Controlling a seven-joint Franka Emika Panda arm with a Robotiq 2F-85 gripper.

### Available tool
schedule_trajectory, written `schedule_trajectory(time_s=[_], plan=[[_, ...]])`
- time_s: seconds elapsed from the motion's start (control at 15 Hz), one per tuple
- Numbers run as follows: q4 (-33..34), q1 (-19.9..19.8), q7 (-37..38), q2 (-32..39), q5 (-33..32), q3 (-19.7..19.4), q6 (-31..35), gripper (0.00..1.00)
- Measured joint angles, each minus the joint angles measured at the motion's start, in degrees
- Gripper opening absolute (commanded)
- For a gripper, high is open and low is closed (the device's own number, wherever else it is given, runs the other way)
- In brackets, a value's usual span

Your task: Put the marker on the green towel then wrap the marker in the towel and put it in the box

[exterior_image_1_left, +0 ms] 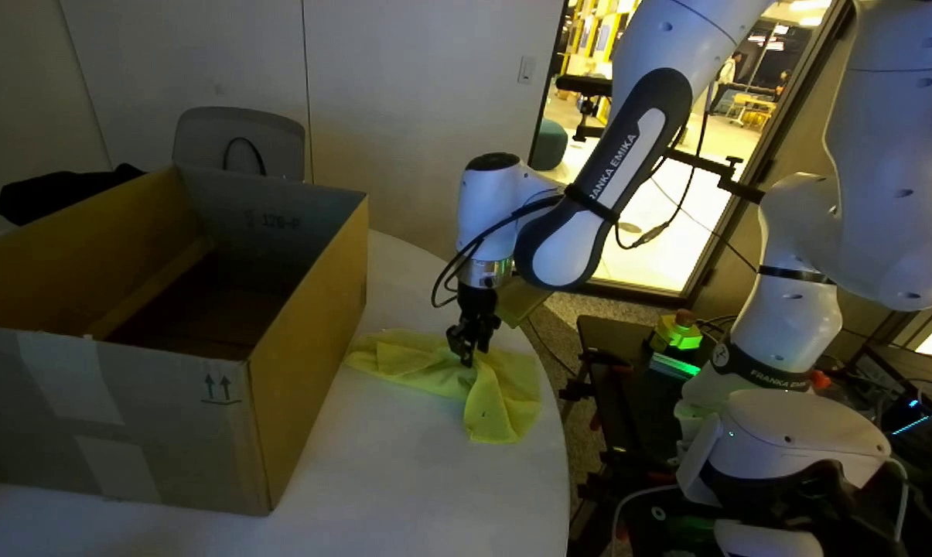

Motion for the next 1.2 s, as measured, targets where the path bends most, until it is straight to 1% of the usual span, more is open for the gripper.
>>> schedule_trajectory(time_s=[0.13,0.2,0.4,0.6,0.8,1.0,1.2], plan=[[-0.1,0.0,0.0,-0.5,0.0,0.0,0.0,0.98],[-0.2,-0.1,0.0,-0.9,0.1,0.0,0.1,1.0],[-2.0,-1.1,-2.4,-3.1,1.9,0.6,0.1,1.0],[-5.1,-3.7,-9.5,-5.7,6.6,2.4,0.1,1.0],[-8.1,-6.4,-16.9,-6.6,10.7,3.6,0.0,1.0],[-10.3,-7.9,-20.7,-6.4,11.2,3.7,-0.1,1.0],[-11.6,-8.4,-22.0,-5.6,10.8,3.6,0.0,1.0]])
